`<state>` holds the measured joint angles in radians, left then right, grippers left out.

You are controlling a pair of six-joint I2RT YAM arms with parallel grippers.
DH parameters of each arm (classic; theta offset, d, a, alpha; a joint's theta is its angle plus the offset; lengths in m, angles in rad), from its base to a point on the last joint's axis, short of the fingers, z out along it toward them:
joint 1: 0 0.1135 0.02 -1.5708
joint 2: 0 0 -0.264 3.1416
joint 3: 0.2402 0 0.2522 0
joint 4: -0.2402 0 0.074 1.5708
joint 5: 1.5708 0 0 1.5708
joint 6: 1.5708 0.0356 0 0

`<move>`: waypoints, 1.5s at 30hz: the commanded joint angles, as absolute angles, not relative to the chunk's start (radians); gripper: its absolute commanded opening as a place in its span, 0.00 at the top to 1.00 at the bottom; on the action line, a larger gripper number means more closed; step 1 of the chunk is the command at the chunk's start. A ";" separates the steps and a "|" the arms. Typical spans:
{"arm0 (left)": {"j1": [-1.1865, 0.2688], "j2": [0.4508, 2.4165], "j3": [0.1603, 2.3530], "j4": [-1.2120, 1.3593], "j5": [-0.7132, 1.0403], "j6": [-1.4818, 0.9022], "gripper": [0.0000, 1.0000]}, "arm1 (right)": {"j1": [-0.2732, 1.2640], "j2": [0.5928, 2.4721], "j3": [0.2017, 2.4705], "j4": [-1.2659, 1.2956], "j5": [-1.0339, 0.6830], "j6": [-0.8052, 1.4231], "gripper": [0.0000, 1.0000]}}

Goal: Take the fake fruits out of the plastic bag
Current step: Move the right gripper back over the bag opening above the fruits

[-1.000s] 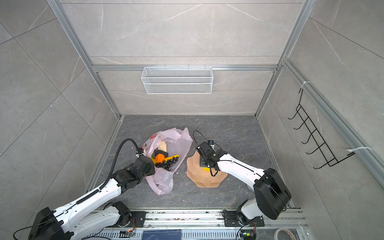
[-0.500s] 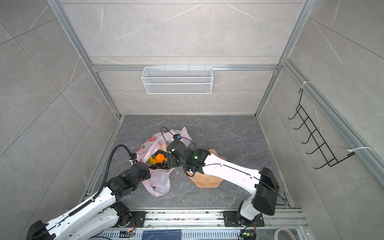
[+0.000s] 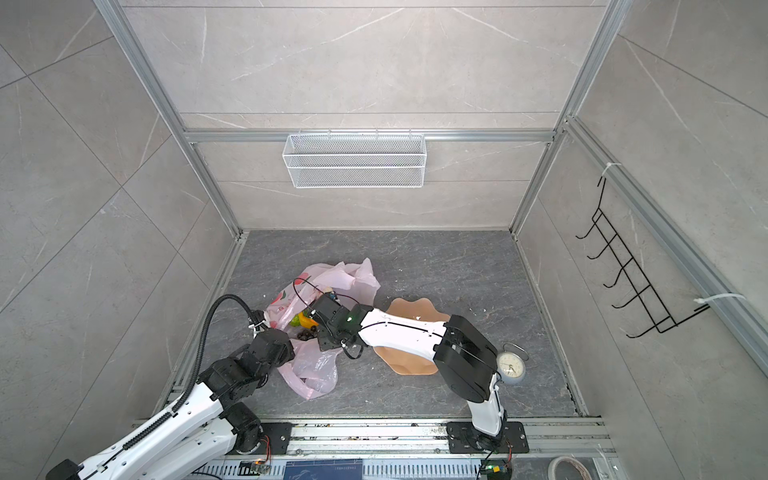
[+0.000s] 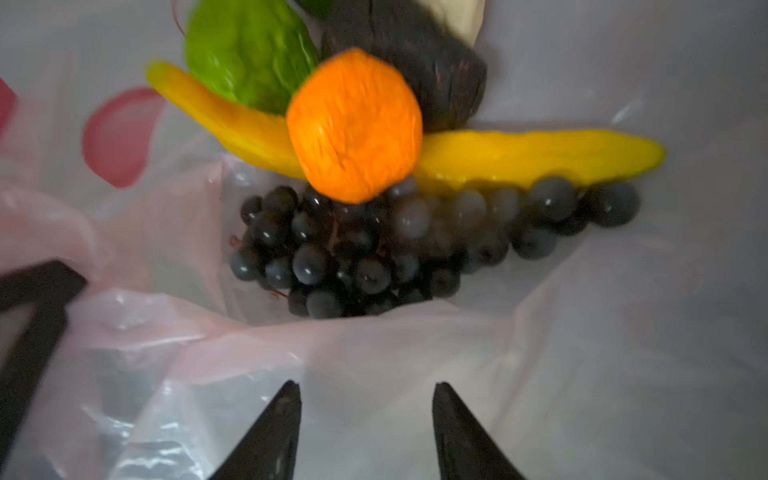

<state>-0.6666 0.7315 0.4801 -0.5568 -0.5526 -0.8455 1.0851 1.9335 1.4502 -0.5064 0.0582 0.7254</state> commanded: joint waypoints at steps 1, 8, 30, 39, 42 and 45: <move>-0.663 0.755 0.486 -0.572 -0.608 -0.863 1.00 | 1.114 1.889 1.353 -0.474 0.057 0.769 0.47; -0.662 0.805 0.459 -0.522 -0.565 -0.879 1.00 | 1.131 1.915 1.254 -0.408 0.042 0.811 0.47; -0.661 0.839 0.408 -0.330 -0.355 -0.902 1.00 | 1.074 1.851 1.519 -0.463 0.122 0.657 0.45; -0.659 0.791 0.435 -0.383 -0.385 -0.891 1.00 | 1.001 1.953 1.583 -0.447 0.114 0.612 0.43; -0.657 0.771 0.458 -0.344 -0.342 -0.846 1.00 | 0.982 1.989 1.587 -0.408 0.156 0.566 0.38; -0.656 0.801 0.506 -0.379 -0.346 -0.811 1.00 | 0.958 2.043 1.635 -0.395 0.159 0.540 0.34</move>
<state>-0.6617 0.7883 0.4389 -0.3782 -0.3584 -0.8619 0.9733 1.9976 1.5822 -0.4252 0.1314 0.5930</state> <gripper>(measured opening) 0.056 0.655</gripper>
